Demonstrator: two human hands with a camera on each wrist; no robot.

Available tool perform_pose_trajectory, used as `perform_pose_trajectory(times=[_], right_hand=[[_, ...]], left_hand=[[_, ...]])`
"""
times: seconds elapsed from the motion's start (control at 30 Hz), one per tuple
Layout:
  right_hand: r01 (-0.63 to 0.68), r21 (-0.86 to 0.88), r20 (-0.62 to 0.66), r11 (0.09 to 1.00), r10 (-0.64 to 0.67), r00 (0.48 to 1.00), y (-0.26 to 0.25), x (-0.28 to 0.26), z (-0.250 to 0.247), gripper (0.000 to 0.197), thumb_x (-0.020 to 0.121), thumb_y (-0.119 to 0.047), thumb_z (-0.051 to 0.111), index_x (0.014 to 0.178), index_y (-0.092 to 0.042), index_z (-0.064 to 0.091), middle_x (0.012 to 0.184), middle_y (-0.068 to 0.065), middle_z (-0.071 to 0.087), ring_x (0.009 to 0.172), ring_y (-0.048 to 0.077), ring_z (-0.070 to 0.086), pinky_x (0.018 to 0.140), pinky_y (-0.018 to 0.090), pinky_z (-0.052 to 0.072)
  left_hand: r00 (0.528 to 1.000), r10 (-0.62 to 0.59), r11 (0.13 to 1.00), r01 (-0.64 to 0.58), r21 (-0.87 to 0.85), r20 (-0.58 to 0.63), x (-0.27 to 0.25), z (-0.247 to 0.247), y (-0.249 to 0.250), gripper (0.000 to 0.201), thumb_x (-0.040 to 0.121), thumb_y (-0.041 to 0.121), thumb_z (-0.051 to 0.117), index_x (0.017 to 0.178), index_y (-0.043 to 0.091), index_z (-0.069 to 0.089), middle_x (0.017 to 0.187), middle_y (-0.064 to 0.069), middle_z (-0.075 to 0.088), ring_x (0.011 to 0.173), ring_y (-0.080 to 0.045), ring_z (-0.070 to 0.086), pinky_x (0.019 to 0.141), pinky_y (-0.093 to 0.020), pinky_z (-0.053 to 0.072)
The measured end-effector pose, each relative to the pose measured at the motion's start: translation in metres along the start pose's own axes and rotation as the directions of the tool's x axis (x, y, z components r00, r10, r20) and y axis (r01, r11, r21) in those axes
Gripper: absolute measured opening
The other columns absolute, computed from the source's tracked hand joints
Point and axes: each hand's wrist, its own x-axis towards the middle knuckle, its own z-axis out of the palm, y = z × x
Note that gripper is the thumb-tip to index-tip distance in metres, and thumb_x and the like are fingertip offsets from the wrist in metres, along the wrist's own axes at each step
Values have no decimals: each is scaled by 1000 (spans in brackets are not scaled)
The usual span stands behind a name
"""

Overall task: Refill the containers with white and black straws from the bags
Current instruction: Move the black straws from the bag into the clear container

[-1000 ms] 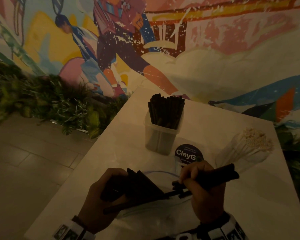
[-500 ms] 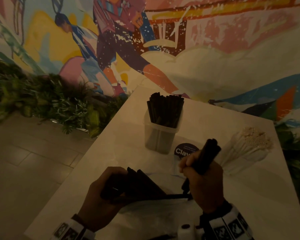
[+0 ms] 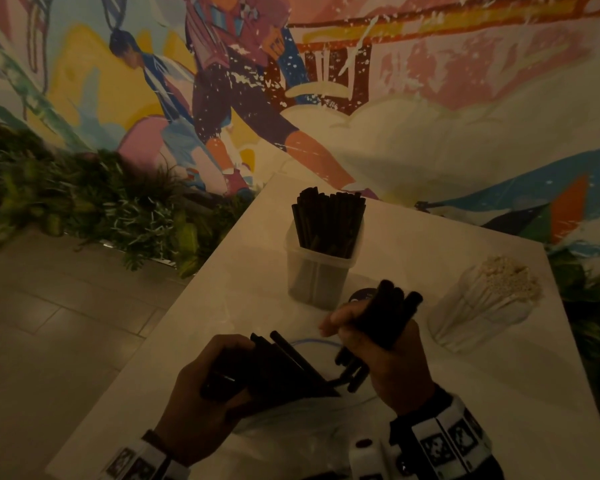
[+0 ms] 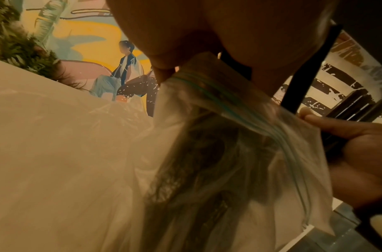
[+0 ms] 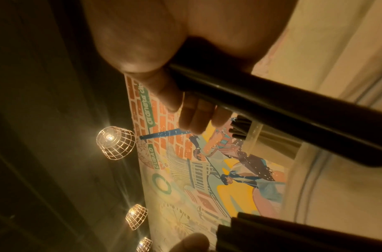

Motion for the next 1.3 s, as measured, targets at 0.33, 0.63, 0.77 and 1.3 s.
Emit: perform_pose_trajectory(times=[0.33, 0.63, 0.77, 1.3], right_hand=[[302, -4, -266, 953, -293, 918, -60, 48, -5, 12, 89, 3, 49, 88, -5, 56, 74, 3, 64, 69, 24, 62, 70, 38, 54], [352, -29, -426, 935, -330, 842, -32, 146, -5, 28, 87, 4, 55, 83, -22, 62, 78, 3, 64, 81, 24, 60, 88, 48, 50], [171, 43, -387, 984, -141, 911, 2, 153, 7, 9, 86, 6, 59, 82, -2, 61, 82, 15, 61, 80, 24, 61, 84, 37, 53], [-102, -720, -302, 686, -177, 937, 54, 159, -17, 43, 87, -47, 46, 107, -14, 63, 130, 11, 54, 122, 30, 47, 104, 47, 40]], left_hand=[[1000, -31, 992, 31, 124, -8, -3, -2, -4, 55, 63, -3, 83, 89, 41, 62, 89, 12, 69, 82, -9, 69, 70, -20, 55], [999, -39, 994, 40, 105, -16, -3, -4, -3, 55, 60, -4, 84, 88, 38, 62, 87, 9, 70, 81, -11, 69, 68, -19, 54], [999, -42, 996, 43, 84, -15, -3, -6, -2, 48, 61, 5, 83, 89, 38, 62, 88, 10, 70, 82, -11, 69, 69, -16, 53], [999, -49, 995, 50, 88, -8, -5, -9, -2, 44, 66, 8, 81, 89, 39, 62, 88, 10, 70, 81, -11, 69, 71, -22, 55]])
